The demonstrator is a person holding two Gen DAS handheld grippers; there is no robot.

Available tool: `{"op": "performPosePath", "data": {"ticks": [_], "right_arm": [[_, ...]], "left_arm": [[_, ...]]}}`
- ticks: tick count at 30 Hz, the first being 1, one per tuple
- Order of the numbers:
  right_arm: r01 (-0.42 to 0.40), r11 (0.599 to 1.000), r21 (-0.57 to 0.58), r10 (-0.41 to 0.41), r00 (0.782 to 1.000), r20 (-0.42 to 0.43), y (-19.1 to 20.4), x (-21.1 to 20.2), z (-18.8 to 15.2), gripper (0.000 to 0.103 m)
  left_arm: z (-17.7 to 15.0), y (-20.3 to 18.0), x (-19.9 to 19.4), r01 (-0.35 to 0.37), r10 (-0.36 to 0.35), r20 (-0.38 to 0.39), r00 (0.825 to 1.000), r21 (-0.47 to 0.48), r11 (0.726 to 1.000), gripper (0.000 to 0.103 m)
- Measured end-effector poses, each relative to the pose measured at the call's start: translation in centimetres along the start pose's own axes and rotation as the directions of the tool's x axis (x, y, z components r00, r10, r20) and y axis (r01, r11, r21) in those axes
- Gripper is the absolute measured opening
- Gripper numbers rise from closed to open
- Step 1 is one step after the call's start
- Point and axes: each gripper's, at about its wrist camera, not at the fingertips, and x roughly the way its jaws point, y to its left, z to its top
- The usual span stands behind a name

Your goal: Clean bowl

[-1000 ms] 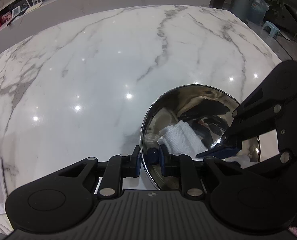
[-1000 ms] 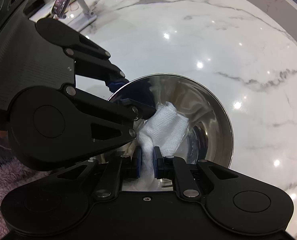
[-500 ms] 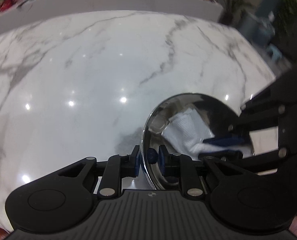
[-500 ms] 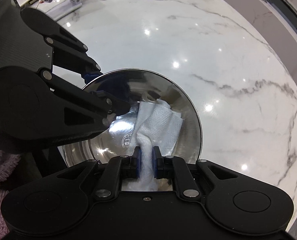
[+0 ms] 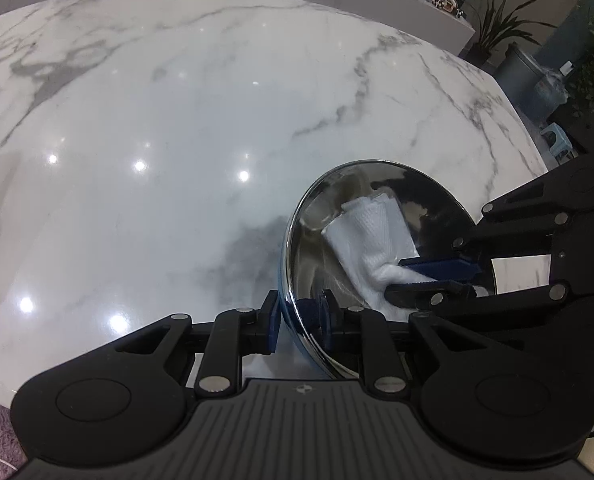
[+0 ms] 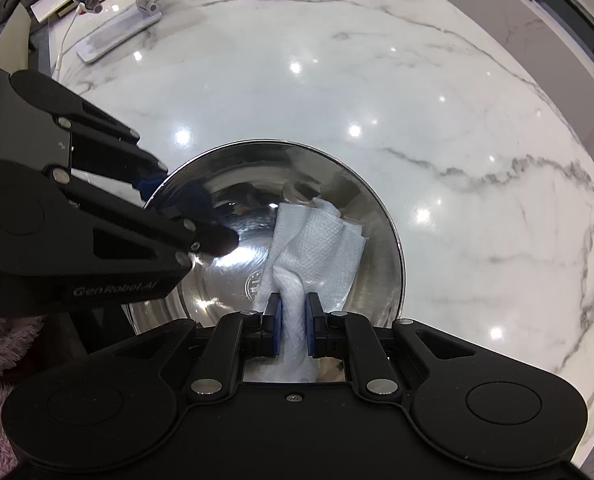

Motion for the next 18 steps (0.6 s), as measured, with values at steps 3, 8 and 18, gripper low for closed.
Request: {"op": "performPosePath", "data": {"ticks": [3,8,18], "right_arm": [[-0.009,1.000,0.016,0.009,1.000,0.002,-0.2,0.1,0.1,0.010],[-0.082,0.995,0.060,0.081,0.997,0.013,-0.4,0.6,0.5,0.010],[-0.086,0.996,0.023,0.086,0.996,0.001,1.0,1.9,1.8,0.009]], "left_arm": [[0.0,0.0,0.0,-0.003,0.003,-0.001,1.000,0.012,1.000,0.018],[0.3,-0.4,0.1,-0.022,0.021,0.007,1.000,0.043,0.999,0.017],[0.6,-1.0,0.1,-0.042,0.040,0.025,0.999,0.097,0.994,0.016]]}}
